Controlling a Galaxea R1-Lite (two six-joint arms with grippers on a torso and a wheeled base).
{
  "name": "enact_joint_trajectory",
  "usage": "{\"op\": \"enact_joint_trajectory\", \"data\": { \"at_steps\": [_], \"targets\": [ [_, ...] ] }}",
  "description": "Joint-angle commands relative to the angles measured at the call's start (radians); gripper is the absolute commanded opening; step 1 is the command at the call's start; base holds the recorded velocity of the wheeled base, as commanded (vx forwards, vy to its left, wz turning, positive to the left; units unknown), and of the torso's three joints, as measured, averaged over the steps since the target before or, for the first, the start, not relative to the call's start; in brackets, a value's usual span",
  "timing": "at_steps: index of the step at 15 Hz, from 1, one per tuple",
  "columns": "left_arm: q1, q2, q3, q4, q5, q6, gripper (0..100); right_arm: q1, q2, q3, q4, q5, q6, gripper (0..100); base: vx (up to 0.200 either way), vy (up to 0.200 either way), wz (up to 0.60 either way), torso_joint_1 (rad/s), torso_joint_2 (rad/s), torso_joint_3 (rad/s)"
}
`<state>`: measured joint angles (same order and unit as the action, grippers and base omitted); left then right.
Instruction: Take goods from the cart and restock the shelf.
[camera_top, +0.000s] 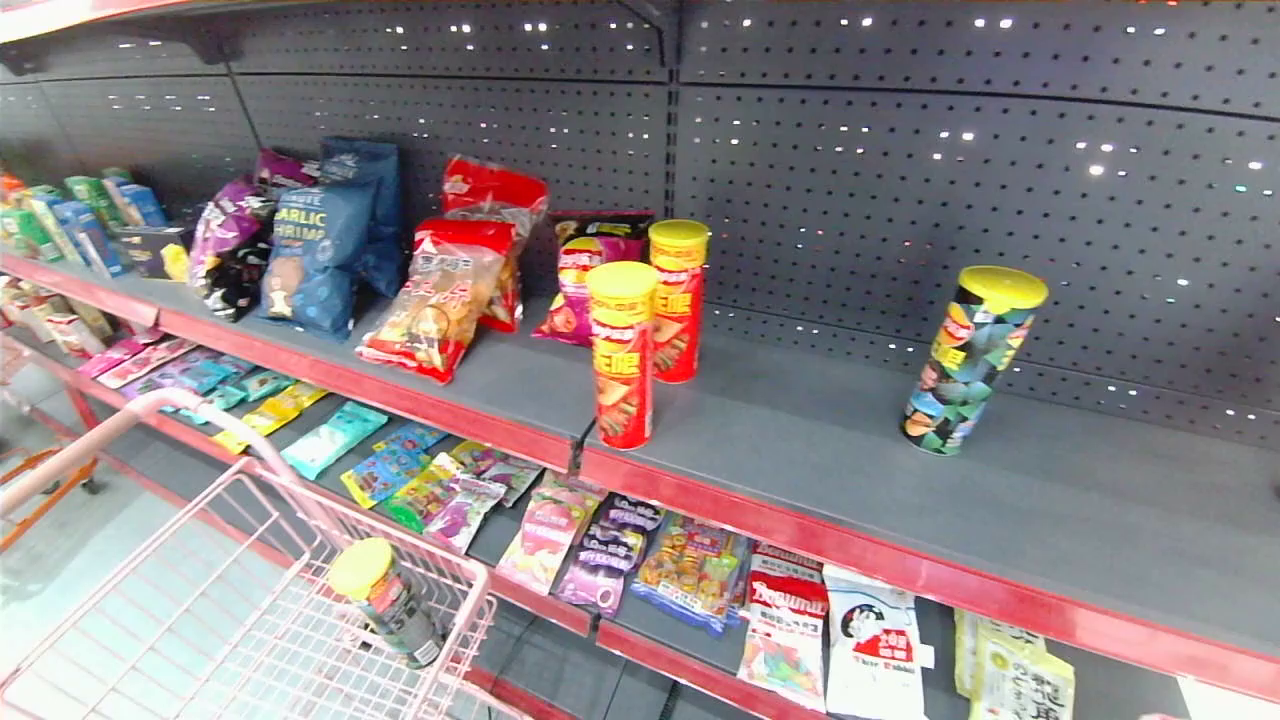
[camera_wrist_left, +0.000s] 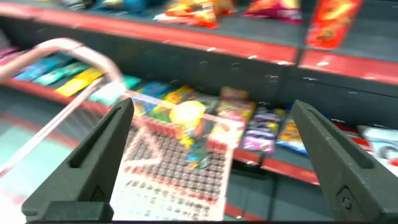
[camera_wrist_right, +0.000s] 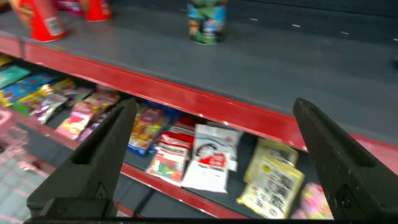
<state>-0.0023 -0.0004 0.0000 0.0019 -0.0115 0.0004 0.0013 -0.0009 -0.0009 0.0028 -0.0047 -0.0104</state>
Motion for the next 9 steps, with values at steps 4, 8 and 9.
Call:
{"op": "enact_joint_trajectory", "data": {
  "at_steps": [4, 8, 9],
  "targets": [
    [0.001, 0.000, 0.000, 0.000, -0.001, 0.000, 100, 0.000, 0.001, 0.001, 0.000, 0.000, 0.001, 100, 0.000, 0.000, 0.15, 0.001, 0.00, 0.001],
    [-0.001, 0.002, 0.000, 0.000, -0.001, 0.000, 100, 0.000, 0.001, 0.001, 0.000, -0.001, 0.006, 100, 0.000, 0.000, 0.00, -0.060, 0.14, 0.074],
    [-0.001, 0.002, 0.000, 0.000, -0.001, -0.002, 100, 0.000, 0.001, 0.001, 0.000, -0.001, 0.007, 100, 0.000, 0.000, 0.00, -0.149, 0.32, 0.178]
  ]
}}
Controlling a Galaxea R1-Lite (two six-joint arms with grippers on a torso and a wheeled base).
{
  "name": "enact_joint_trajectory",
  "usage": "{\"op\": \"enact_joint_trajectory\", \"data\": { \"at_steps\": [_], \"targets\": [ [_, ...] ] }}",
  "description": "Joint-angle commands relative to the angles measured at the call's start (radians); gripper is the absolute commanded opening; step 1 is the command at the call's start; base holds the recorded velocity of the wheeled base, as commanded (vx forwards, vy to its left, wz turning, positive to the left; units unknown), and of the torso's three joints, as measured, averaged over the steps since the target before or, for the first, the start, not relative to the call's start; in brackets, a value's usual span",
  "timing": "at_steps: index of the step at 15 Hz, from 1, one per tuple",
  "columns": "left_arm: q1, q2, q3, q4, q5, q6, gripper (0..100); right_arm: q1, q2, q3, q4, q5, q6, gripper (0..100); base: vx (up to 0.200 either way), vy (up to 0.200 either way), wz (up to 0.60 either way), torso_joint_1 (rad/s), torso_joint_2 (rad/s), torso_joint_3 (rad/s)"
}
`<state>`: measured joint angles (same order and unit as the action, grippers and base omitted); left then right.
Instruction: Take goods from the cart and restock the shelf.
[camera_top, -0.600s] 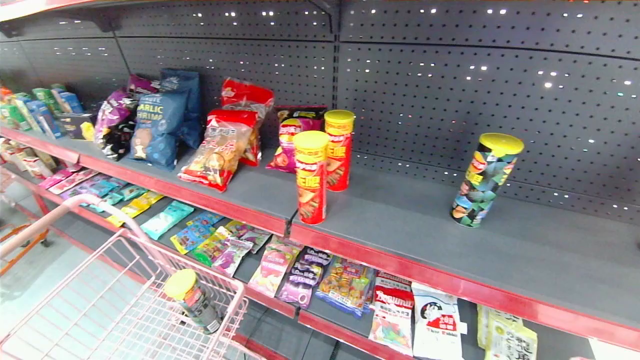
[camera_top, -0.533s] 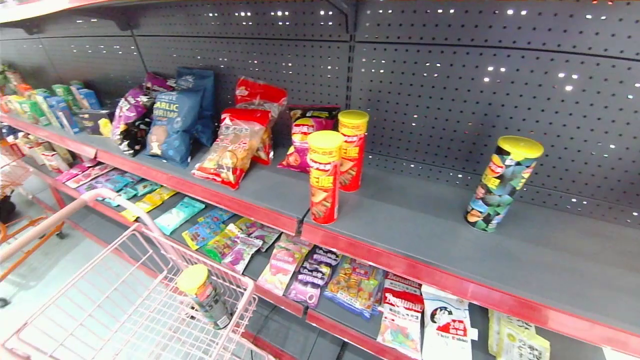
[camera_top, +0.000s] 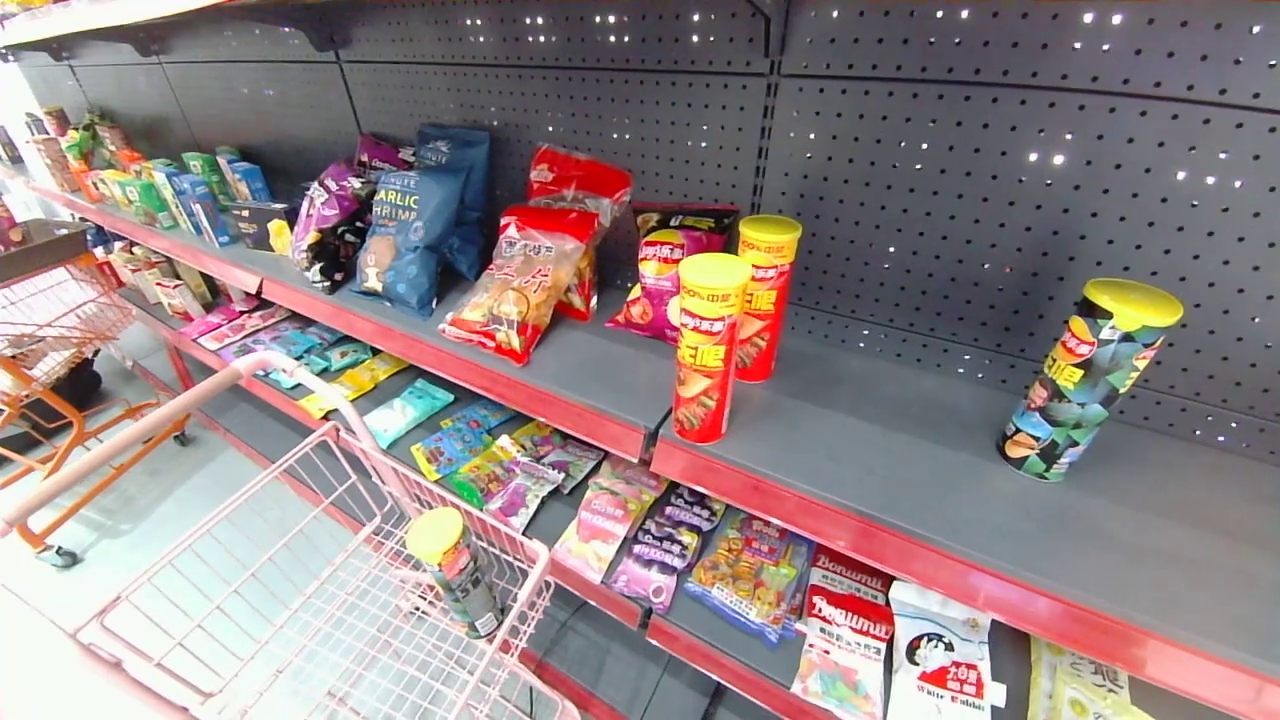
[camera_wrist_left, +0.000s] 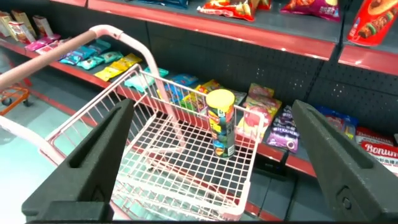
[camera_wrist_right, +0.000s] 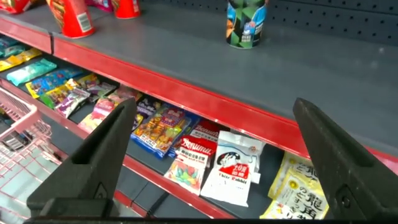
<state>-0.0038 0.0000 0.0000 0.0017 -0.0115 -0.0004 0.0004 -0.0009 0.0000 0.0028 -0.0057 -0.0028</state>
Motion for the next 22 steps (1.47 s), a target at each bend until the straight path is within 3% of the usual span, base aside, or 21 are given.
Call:
{"op": "enact_joint_trajectory", "data": {
  "at_steps": [1, 20, 21, 22],
  "targets": [
    [0.001, 0.002, 0.000, 0.000, -0.001, -0.001, 100, 0.001, 0.001, 0.000, 0.000, 0.000, 0.000, 100, 0.000, 0.000, 0.00, -0.149, 0.36, 0.183],
    [0.001, 0.000, 0.000, -0.003, 0.001, 0.000, 100, 0.001, 0.001, 0.000, -0.006, -0.007, 0.055, 100, 0.000, 0.000, 0.00, -0.150, 0.37, 0.215],
    [-0.004, 0.023, -0.040, -0.014, -0.007, -0.012, 100, 0.001, 0.001, 0.000, -0.006, -0.007, 0.055, 100, 0.000, 0.000, 0.00, -0.085, 0.23, 0.129],
    [-0.047, 0.245, -0.241, -0.051, 0.004, -0.101, 100, 0.000, 0.001, 0.000, -0.006, -0.007, 0.056, 100, 0.000, 0.000, 0.00, -0.051, 0.13, 0.071]
  ]
}}
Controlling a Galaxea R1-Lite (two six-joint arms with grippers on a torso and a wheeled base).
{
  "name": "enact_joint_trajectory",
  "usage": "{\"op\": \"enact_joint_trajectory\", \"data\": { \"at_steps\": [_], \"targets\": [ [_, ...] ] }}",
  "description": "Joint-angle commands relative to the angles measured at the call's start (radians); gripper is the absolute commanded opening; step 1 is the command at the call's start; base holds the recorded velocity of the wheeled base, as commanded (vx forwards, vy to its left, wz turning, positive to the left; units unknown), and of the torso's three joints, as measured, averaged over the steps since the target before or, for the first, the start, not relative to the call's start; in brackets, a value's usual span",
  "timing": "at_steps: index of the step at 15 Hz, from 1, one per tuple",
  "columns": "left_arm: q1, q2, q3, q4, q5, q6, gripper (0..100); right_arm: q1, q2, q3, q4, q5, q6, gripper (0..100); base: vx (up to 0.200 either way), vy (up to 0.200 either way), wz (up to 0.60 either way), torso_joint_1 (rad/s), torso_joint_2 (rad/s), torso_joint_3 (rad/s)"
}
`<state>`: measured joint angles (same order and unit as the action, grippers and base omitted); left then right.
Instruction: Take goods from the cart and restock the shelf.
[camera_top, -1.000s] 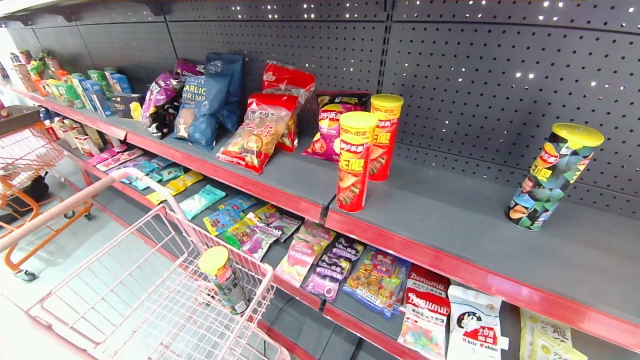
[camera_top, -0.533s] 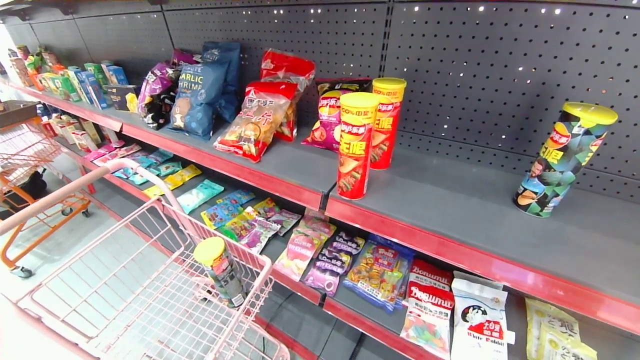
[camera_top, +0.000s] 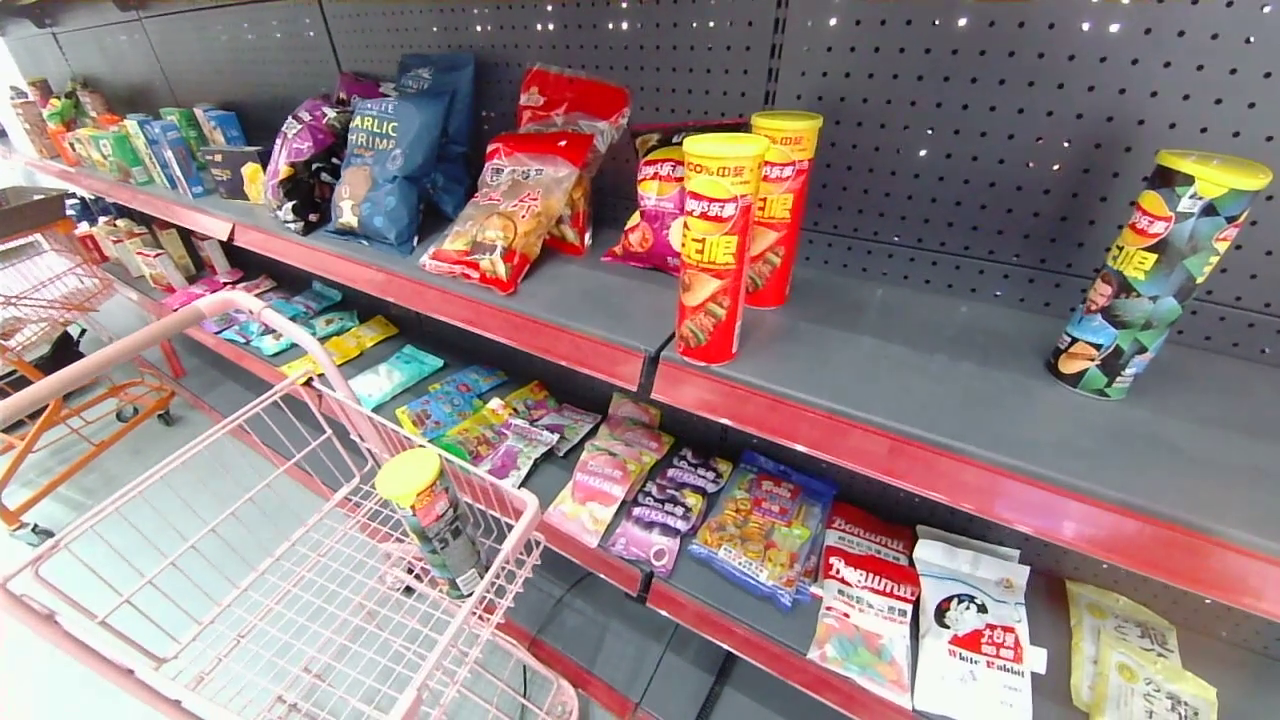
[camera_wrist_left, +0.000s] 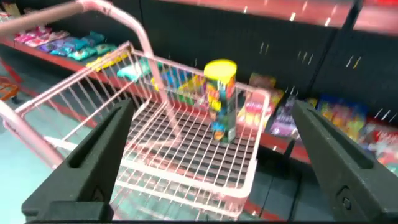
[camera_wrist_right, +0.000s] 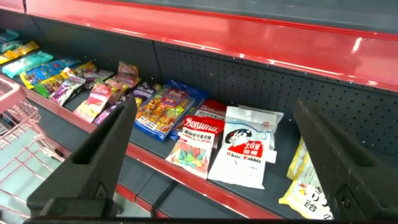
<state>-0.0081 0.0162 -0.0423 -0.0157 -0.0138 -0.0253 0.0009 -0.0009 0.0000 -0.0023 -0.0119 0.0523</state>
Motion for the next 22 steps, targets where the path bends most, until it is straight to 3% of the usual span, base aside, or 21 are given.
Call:
{"op": "enact_joint_trajectory", "data": {
  "at_steps": [1, 2, 3, 4, 5, 7, 8, 9, 11, 14, 16, 18, 22],
  "targets": [
    [-0.044, 0.461, -0.398, -0.082, 0.034, -0.197, 100, 0.001, 0.001, 0.000, -0.001, 0.000, -0.005, 100, 0.000, 0.000, 0.00, -0.022, 0.08, 0.032],
    [-0.043, 0.502, -0.433, -0.093, 0.040, -0.216, 100, 0.001, 0.001, 0.000, -0.001, 0.000, -0.005, 100, 0.000, 0.000, 0.00, 0.000, 0.00, 0.000],
    [-0.041, 0.745, -0.472, -0.156, 0.049, -0.229, 100, 0.001, 0.001, 0.000, 0.002, 0.003, -0.023, 100, 0.000, 0.000, 0.00, 0.000, 0.00, 0.000],
    [-0.043, 0.795, -0.422, -0.176, 0.048, -0.194, 100, 0.001, 0.001, 0.000, 0.002, 0.003, -0.032, 100, 0.000, 0.000, 0.00, 0.000, 0.00, 0.000],
    [-0.041, 1.022, -0.326, -0.342, 0.028, -0.151, 100, 0.001, 0.001, 0.000, 0.004, 0.003, -0.042, 100, 0.000, 0.000, 0.00, 0.000, 0.00, 0.000],
    [0.011, 1.351, -0.330, -0.678, -0.012, -0.131, 100, 0.001, 0.001, 0.000, 0.004, 0.003, -0.045, 100, 0.000, 0.000, 0.00, 0.000, 0.00, 0.000],
    [0.019, 1.529, -0.317, -0.843, -0.046, -0.084, 100, 0.001, 0.001, 0.000, 0.004, 0.003, -0.048, 100, 0.000, 0.000, 0.00, 0.000, 0.00, 0.000],
    [0.019, 1.633, -0.283, -0.948, -0.087, -0.067, 100, 0.001, 0.001, 0.000, 0.004, 0.003, -0.046, 100, 0.000, 0.000, 0.00, 0.000, 0.00, 0.000],
    [0.019, 1.740, -0.241, -1.032, -0.189, -0.058, 100, 0.001, 0.001, 0.000, 0.004, 0.006, -0.049, 100, 0.000, 0.000, 0.00, 0.000, 0.00, 0.000],
    [0.073, 1.840, -0.229, -1.047, -0.241, -0.031, 100, 0.001, 0.001, 0.000, 0.004, 0.006, -0.049, 100, 0.000, 0.000, 0.00, 0.000, 0.00, 0.000],
    [0.102, 1.917, -0.183, -1.112, -0.293, 0.042, 100, 0.001, 0.001, 0.000, 0.004, 0.006, -0.049, 100, 0.000, 0.000, 0.00, 0.000, 0.00, 0.000],
    [0.102, 2.032, -0.160, -1.242, -0.327, 0.079, 100, 0.001, 0.001, 0.000, 0.004, 0.007, -0.051, 100, 0.000, 0.000, 0.00, 0.000, 0.00, 0.000],
    [0.100, 2.210, -0.159, -1.471, -0.351, 0.082, 100, 0.001, 0.001, 0.000, 0.004, 0.007, -0.051, 100, 0.000, 0.000, 0.00, 0.000, 0.00, 0.000]
  ]
}}
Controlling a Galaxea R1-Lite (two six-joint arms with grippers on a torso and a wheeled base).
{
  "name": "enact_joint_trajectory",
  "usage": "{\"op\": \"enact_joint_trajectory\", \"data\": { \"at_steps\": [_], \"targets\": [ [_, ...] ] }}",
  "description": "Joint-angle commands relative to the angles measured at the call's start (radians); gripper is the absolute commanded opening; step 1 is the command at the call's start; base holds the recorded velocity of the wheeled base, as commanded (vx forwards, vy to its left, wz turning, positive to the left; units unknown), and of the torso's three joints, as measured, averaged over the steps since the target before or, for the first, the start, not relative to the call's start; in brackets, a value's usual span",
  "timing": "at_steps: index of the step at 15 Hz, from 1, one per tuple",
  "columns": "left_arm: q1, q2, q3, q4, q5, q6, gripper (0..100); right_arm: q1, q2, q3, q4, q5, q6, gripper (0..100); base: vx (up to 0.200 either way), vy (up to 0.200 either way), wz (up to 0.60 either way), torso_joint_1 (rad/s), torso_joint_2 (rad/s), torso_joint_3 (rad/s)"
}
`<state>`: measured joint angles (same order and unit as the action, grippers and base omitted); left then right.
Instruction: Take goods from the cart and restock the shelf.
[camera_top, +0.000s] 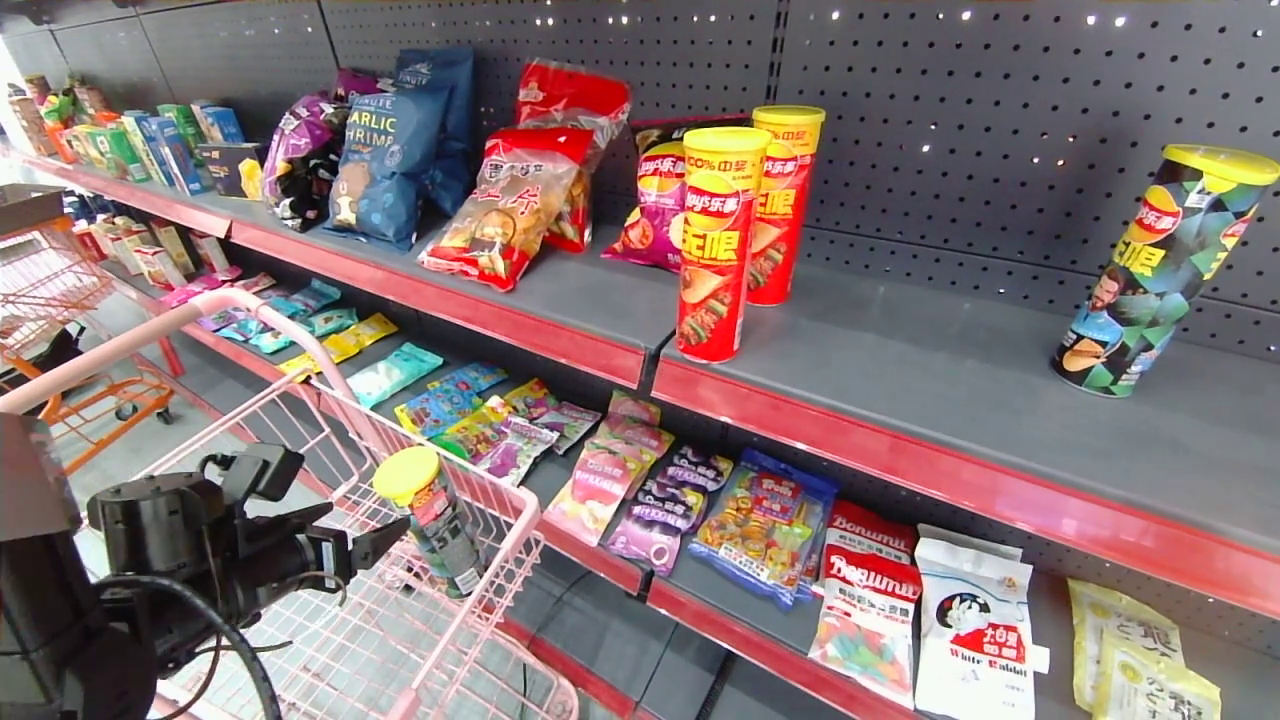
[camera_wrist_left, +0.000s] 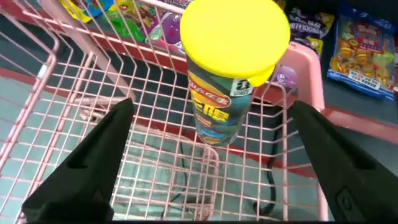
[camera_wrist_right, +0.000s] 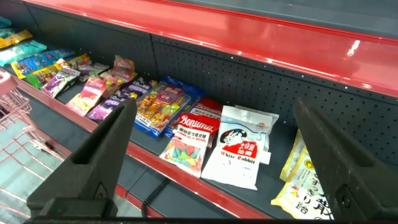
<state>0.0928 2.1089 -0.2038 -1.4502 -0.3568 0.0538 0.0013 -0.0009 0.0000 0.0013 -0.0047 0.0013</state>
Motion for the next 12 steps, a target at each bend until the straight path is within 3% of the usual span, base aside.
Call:
{"op": "enact_joint_trajectory", "data": {
  "at_steps": [1, 4, 8, 12],
  "targets": [
    [-0.004, 0.151, -0.003, -0.078, -0.021, 0.003, 100, 0.000, 0.001, 0.000, 0.000, 0.000, 0.000, 100, 0.000, 0.000, 0.00, 0.000, 0.00, 0.000],
    [-0.024, 0.200, -0.055, -0.101, -0.045, 0.001, 100, 0.000, 0.001, 0.000, 0.000, 0.000, 0.000, 100, 0.000, 0.000, 0.00, 0.000, 0.00, 0.000],
    [-0.048, 0.243, -0.186, -0.088, -0.047, 0.001, 100, 0.000, 0.001, 0.000, 0.000, 0.000, -0.001, 100, 0.000, 0.000, 0.00, 0.000, 0.00, 0.000],
    [-0.090, 0.287, -0.247, -0.091, -0.042, 0.001, 100, 0.000, 0.001, 0.000, 0.000, 0.000, -0.001, 100, 0.000, 0.000, 0.00, 0.000, 0.00, 0.000]
  ]
}}
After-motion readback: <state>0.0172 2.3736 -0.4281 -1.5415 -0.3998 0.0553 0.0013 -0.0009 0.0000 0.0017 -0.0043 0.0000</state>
